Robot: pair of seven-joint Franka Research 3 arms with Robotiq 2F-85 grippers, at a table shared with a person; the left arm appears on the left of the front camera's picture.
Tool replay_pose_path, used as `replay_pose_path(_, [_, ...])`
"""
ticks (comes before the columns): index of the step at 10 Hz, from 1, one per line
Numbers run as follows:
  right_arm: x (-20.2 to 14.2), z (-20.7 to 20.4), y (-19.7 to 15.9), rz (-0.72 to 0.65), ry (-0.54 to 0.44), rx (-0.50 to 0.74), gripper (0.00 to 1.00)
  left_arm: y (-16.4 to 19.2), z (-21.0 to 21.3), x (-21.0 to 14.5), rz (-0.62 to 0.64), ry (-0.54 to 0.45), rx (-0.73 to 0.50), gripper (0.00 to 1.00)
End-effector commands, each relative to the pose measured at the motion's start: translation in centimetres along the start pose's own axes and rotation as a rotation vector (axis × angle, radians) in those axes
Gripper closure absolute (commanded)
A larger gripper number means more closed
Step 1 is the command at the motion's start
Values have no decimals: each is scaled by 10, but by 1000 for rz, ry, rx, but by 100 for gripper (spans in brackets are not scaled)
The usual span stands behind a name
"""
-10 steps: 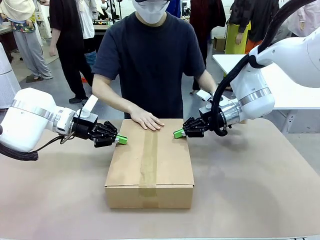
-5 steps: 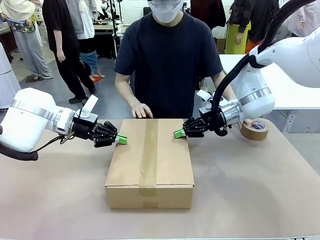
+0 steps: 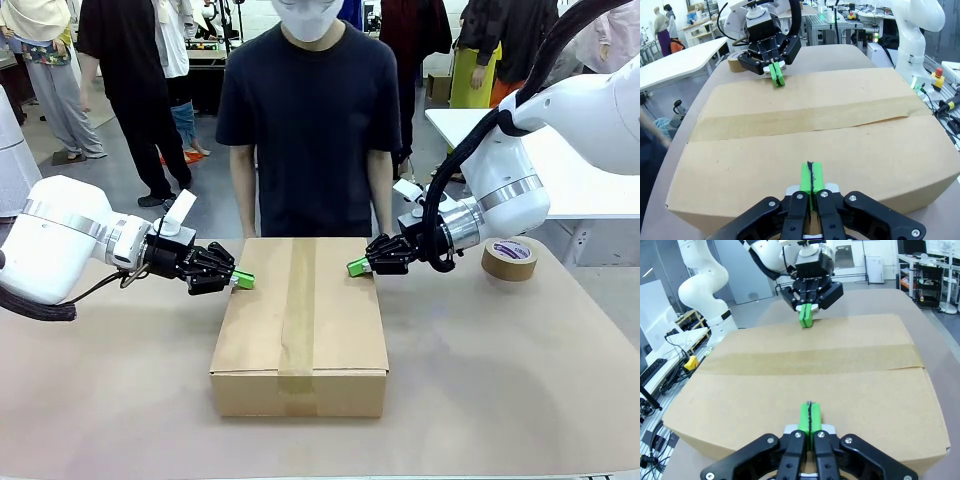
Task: Wrap the clocks to prevent damage.
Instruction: After the human seals the box with tape, release both hands from the side flaps of the Package Box.
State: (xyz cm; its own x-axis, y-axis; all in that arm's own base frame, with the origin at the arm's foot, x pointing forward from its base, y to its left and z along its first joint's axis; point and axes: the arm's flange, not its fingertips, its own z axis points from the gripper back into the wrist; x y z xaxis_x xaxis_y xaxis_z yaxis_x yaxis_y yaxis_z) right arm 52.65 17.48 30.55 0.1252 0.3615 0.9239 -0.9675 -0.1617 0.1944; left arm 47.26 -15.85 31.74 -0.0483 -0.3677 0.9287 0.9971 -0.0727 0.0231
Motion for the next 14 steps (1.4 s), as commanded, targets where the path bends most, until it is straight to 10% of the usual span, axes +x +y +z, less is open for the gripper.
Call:
replay_pose_path(1, [31,18,18,-44,146,47,99,-3,32,37,-20,105,-17,100])
replay_pose_path(5, [122,75,91,-248,515,-50,99,-3,106,127,49,244,-125,100])
replay_pose_path(9, [197,128,175,-219,499,-368,99,-16,151,177,134,466,-85,100])
replay_pose_path(14, [220,146,191,-194,475,-378,99,-19,159,184,128,492,-52,100])
